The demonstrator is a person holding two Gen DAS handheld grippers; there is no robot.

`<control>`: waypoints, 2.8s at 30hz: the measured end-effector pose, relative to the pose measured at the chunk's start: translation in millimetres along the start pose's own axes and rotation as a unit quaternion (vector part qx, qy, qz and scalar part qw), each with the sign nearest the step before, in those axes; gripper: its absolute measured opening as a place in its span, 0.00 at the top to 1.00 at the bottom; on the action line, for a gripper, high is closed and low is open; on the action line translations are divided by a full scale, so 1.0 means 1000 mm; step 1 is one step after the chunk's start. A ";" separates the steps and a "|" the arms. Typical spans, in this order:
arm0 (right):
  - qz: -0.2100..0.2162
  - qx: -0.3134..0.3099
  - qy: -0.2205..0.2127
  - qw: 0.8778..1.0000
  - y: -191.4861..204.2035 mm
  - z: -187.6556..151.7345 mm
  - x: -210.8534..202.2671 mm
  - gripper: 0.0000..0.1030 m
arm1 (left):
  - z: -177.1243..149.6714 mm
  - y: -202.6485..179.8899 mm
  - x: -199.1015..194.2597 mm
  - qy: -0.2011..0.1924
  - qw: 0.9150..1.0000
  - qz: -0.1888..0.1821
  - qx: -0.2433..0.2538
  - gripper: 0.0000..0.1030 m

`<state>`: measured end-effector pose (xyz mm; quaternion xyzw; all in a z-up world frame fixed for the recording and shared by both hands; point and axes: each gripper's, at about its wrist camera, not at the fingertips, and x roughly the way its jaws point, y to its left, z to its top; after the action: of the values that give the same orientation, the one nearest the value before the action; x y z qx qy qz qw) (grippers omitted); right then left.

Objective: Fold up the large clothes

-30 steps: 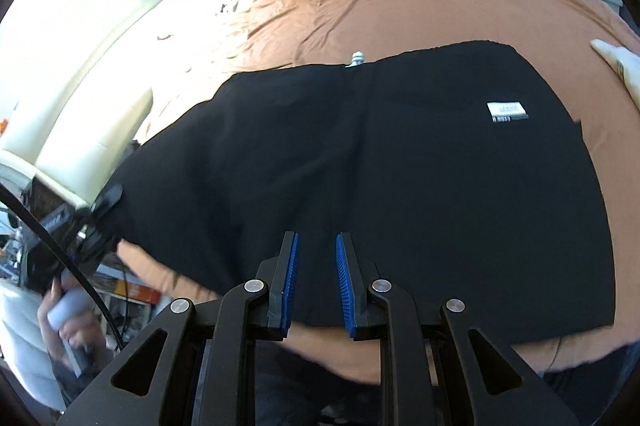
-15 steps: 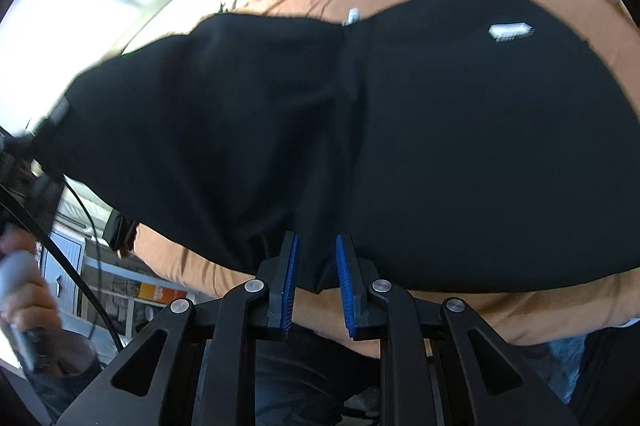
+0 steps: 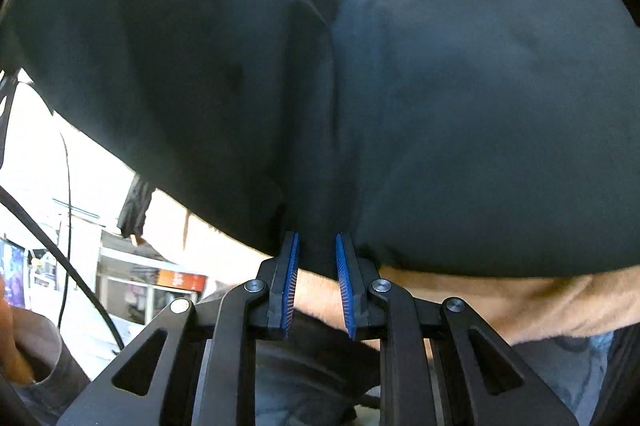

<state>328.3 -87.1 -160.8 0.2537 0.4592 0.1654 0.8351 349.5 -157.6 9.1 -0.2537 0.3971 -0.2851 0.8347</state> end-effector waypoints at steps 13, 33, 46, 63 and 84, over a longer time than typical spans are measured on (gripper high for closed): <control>-0.001 0.117 -0.151 0.982 -0.107 -0.016 -0.111 0.53 | -0.040 -0.049 0.122 0.139 0.989 -0.009 0.048 0.70; 0.015 0.098 -0.167 0.981 -0.122 0.045 -0.173 0.22 | -0.040 0.070 0.073 0.121 0.983 0.137 -0.010 0.45; -0.037 0.093 -0.173 0.980 -0.136 0.052 -0.196 0.92 | -0.073 0.080 0.108 0.171 0.972 0.160 -0.005 0.45; -0.024 0.158 -0.179 0.971 -0.163 -0.023 -0.230 0.92 | -0.090 0.066 0.131 0.200 0.967 0.153 0.039 0.45; 0.009 0.103 -0.149 0.983 -0.187 0.079 -0.257 0.22 | -0.034 0.097 0.148 0.171 0.976 0.139 0.003 0.45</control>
<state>269.5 -391.7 -57.2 0.3647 0.3418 0.0854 0.8619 426.1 -195.7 -149.0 -0.1413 0.5641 -0.2066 0.7868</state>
